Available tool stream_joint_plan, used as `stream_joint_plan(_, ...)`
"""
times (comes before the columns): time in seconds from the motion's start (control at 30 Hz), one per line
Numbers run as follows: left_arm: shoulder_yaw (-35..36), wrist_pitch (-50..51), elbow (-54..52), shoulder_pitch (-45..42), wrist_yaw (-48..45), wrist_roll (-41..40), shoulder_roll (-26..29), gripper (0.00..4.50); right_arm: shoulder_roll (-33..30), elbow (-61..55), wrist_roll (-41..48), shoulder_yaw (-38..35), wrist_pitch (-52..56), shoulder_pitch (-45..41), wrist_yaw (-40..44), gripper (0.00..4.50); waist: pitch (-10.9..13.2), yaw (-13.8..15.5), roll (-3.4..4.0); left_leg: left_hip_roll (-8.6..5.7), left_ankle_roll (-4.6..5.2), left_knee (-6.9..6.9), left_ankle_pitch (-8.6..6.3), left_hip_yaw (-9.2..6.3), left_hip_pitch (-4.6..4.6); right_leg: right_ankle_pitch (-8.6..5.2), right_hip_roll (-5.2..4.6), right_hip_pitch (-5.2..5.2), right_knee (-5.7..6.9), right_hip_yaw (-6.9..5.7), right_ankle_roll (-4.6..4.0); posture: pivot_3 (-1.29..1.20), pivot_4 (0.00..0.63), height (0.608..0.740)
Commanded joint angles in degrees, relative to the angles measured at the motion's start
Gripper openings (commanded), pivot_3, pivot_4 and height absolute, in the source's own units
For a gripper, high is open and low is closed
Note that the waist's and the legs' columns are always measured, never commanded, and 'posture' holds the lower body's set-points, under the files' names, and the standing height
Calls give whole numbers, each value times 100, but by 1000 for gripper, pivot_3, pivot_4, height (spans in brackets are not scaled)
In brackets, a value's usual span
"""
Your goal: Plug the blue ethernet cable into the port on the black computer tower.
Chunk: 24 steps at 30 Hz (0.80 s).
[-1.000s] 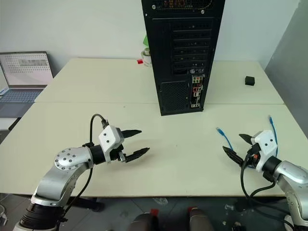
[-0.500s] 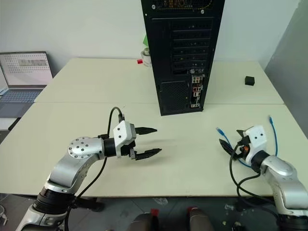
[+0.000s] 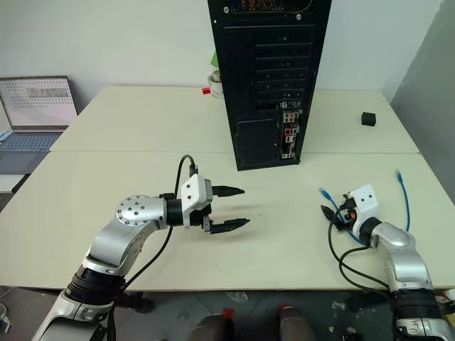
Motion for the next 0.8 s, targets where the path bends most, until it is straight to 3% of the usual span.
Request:
stream_joint_plan(0.03, 22, -68, -141, -90, -32, -34, 8, 3952, -36, 132, -117, 7, -253, -116, 97, 3013, 0, 3, 0, 0, 0, 0, 0, -1, 0, 0, 0, 0, 1, -1, 0, 0, 150, 740)
stream_joint_plan(0.47, 14, -98, 81, -209, -40, -7, -42, 3952, -123, -17, -196, 165, -457, -228, 563, 90, 0, 5, 0, 1, 0, 1, 0, -2, -1, 0, -2, 0, 1, -1, 0, 0, 150, 740)
stream_joint_plan(0.8, -260, -560, 812, -593, -764, 160, 85, 3952, -403, -2453, 384, 959, 543, -121, 1660, 18, 1, 4, 1, 1, 0, 2, 0, -6, -1, 0, 1, 0, 1, -4, 0, 0, 150, 740)
